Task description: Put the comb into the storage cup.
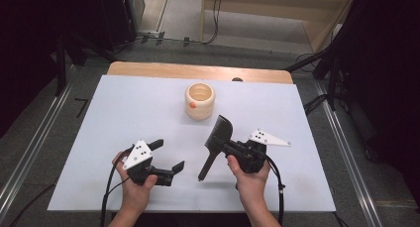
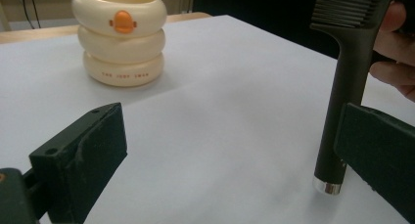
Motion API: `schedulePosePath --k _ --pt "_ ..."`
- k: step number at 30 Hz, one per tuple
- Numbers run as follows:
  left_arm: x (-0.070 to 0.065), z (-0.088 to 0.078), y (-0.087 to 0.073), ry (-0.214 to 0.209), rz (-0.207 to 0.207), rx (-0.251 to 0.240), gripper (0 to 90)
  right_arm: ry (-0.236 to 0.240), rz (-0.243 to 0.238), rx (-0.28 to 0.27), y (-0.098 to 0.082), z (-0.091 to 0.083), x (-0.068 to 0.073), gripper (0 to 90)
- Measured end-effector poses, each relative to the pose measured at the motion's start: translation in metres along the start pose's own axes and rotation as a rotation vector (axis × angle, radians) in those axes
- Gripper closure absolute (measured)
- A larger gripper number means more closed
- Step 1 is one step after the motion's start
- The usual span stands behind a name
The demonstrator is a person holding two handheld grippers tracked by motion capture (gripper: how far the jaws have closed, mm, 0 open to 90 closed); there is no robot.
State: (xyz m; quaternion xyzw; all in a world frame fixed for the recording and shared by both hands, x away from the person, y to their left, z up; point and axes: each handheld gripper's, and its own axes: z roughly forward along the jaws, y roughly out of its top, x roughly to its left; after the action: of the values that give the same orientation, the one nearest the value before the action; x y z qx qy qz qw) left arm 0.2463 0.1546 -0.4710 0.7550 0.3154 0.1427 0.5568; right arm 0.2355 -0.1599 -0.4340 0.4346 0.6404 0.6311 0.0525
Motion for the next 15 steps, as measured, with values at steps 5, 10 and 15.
schedulePosePath --k 5,10,15 --pt "0.014 -0.01 -0.003 0.037 -0.004 0.003 0.0 0.017 -0.021 -0.012 0.002 -0.002 0.001 82.4" --pt "0.024 -0.02 -0.005 0.081 0.003 0.009 0.0 0.002 -0.034 -0.018 0.005 -0.003 0.002 82.4" --pt "0.034 -0.032 -0.01 0.094 -0.007 -0.005 0.0 -0.01 -0.056 -0.025 0.009 -0.005 0.002 82.4"
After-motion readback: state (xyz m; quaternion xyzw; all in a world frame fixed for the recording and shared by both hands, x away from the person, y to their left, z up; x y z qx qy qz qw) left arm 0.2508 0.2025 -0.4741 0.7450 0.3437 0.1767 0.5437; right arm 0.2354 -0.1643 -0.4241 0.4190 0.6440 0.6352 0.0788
